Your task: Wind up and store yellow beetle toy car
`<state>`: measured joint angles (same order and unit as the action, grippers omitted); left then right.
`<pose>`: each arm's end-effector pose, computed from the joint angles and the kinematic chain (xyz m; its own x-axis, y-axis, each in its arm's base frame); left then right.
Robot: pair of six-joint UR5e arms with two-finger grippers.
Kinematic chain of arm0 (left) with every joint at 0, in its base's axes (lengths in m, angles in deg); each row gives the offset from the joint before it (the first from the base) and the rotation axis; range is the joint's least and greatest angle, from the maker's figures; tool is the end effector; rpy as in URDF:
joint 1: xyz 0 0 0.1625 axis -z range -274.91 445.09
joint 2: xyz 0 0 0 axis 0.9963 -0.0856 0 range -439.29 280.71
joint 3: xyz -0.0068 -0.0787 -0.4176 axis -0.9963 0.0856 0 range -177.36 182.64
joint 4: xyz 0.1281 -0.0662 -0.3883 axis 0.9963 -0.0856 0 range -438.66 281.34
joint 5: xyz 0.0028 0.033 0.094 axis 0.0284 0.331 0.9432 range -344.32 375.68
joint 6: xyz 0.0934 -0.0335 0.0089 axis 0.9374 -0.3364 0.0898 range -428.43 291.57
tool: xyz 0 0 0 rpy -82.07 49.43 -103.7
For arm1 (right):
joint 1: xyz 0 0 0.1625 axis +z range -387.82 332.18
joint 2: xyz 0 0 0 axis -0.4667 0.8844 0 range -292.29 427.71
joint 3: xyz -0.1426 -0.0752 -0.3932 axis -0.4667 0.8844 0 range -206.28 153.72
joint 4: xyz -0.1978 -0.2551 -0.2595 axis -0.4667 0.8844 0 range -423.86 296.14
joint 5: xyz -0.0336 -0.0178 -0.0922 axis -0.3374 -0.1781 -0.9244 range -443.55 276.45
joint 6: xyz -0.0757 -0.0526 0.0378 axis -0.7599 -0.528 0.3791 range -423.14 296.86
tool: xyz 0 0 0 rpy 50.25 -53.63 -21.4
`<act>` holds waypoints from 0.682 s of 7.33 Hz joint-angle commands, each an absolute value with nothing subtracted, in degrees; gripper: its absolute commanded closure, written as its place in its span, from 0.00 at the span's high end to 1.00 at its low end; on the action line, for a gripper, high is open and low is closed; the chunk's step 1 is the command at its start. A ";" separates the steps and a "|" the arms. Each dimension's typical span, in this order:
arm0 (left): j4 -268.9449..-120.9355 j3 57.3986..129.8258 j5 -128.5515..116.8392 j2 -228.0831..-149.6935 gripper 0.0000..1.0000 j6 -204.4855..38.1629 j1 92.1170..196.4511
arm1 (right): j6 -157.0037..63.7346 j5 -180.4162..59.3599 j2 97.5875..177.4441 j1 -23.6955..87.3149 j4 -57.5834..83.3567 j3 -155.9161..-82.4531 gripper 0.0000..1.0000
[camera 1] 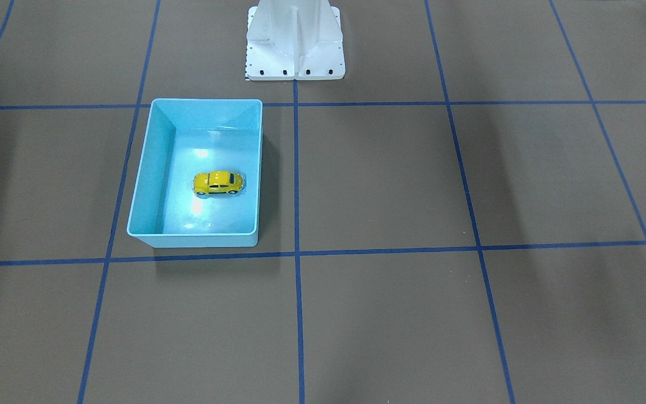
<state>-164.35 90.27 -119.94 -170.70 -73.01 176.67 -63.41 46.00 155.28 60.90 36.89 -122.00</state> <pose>-0.0757 -0.4935 0.6726 0.6929 -0.1641 -0.7021 0.0829 0.9854 -0.1485 0.0586 -0.5037 0.6127 0.7714 0.0068 0.6363 0.0261 0.9988 -0.0423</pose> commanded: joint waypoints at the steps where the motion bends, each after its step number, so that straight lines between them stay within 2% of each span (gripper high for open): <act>1: -164.35 90.27 -119.94 -170.70 1.00 -73.00 176.67 | -54.44 45.82 155.43 60.95 28.30 -118.24 1.00; 2: -164.27 90.27 -119.94 -170.70 1.00 -73.00 176.67 | -54.35 46.09 157.08 60.95 23.03 -116.99 1.00; 5: -164.35 90.27 -119.94 -170.70 1.00 -73.09 176.67 | -54.35 46.79 158.50 60.95 21.66 -117.60 1.00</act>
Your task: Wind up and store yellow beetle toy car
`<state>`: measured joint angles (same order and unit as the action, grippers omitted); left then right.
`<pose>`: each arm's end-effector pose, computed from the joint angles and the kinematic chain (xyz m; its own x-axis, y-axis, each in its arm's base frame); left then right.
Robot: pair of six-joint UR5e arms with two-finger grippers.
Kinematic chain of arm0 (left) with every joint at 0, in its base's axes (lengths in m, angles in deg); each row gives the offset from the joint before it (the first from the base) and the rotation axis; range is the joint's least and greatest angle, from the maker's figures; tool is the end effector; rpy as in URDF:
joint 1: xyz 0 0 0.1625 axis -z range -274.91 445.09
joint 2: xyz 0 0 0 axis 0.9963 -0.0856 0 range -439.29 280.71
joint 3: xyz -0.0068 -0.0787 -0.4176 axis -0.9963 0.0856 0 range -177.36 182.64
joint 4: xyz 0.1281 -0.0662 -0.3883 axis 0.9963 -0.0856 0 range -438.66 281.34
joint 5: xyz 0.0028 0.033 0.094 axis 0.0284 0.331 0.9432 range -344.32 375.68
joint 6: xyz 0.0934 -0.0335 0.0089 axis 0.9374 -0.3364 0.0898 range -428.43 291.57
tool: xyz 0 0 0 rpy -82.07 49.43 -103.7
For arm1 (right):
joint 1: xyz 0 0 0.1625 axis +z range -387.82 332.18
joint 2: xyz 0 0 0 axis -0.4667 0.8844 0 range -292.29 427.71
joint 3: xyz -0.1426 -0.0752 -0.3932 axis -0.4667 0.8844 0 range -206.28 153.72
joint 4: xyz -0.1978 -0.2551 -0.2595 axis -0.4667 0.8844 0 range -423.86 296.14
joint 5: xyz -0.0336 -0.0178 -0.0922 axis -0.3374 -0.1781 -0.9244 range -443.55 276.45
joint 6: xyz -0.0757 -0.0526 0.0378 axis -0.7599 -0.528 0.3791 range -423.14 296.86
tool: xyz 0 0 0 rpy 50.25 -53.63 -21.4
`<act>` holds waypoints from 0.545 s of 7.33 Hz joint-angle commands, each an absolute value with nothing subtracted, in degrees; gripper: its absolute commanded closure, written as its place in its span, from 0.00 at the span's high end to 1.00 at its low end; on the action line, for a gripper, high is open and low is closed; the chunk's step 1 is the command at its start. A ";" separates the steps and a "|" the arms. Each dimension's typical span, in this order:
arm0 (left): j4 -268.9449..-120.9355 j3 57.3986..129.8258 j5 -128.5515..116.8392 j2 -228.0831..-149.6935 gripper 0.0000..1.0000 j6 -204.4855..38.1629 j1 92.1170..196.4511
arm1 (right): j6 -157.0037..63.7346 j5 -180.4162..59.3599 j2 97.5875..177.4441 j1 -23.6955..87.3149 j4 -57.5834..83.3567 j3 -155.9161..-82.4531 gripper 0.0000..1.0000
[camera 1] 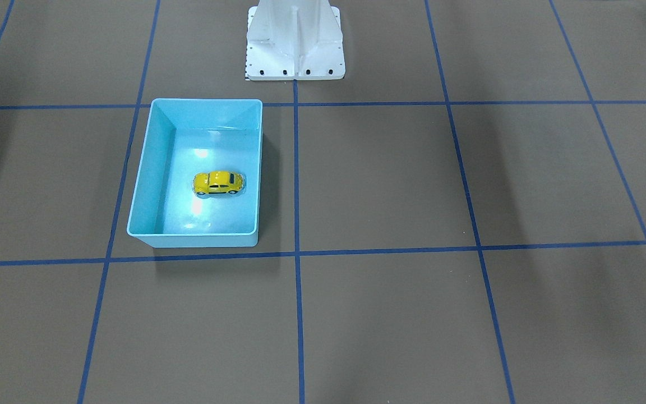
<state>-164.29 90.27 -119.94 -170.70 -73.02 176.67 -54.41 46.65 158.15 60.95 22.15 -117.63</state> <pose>-0.0757 -0.4934 0.6727 0.6928 -0.1650 -0.7019 0.0830 0.9852 -0.1497 0.0584 -0.4960 0.6485 0.7569 0.0804 0.6486 -0.0945 0.9954 -0.0131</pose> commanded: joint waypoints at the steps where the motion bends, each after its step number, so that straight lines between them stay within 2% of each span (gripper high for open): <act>1: -164.27 90.27 -119.94 -170.70 1.00 -73.09 176.67 | -54.35 46.79 158.59 60.95 21.66 -117.42 1.00; 4: -164.35 90.27 -119.94 -170.70 1.00 -73.09 176.67 | -54.35 46.62 158.50 60.95 21.57 -116.29 1.00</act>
